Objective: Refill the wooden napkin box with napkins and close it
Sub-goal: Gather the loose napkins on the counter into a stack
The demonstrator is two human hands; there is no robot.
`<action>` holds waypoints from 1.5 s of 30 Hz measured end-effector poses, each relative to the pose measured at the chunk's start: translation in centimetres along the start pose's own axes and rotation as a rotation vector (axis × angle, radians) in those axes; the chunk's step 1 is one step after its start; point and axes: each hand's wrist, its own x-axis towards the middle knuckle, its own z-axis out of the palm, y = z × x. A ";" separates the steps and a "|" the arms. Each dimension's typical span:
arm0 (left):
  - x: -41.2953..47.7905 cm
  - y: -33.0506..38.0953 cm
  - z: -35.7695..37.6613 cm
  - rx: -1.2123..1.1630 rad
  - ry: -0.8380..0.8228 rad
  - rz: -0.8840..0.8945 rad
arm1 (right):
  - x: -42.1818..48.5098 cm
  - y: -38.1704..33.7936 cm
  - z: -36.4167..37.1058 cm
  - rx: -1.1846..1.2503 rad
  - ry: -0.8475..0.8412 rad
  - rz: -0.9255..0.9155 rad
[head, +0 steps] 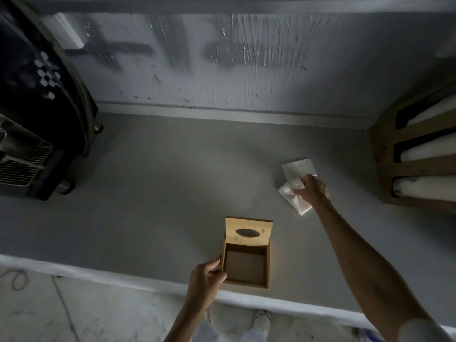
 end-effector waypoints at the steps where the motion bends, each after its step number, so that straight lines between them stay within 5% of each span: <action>1: 0.0 0.0 0.0 0.000 0.002 -0.004 | -0.1 -0.3 -0.1 -0.011 -0.011 0.013; 10: 0.1 0.1 0.1 0.028 -0.002 -0.015 | 1.9 -1.4 -5.8 0.198 -0.071 -0.116; 18: 0.1 0.3 0.1 0.000 0.014 -0.042 | 5.8 -5.7 -8.7 -0.211 -0.291 -0.322; 27: 0.1 0.3 0.2 -0.011 0.003 -0.079 | 5.3 -5.3 -7.1 -0.363 -0.173 -0.383; 35: 0.3 -0.1 0.5 0.010 0.047 -0.067 | 6.0 -4.9 -6.1 -0.430 -0.338 -0.296; 40: -0.1 0.2 0.7 0.004 0.072 -0.084 | 5.6 -3.6 -5.4 -0.389 -0.221 -0.363; 45: -0.2 0.4 0.7 0.004 0.063 -0.066 | 3.2 -2.4 -5.4 -0.482 -0.185 -0.239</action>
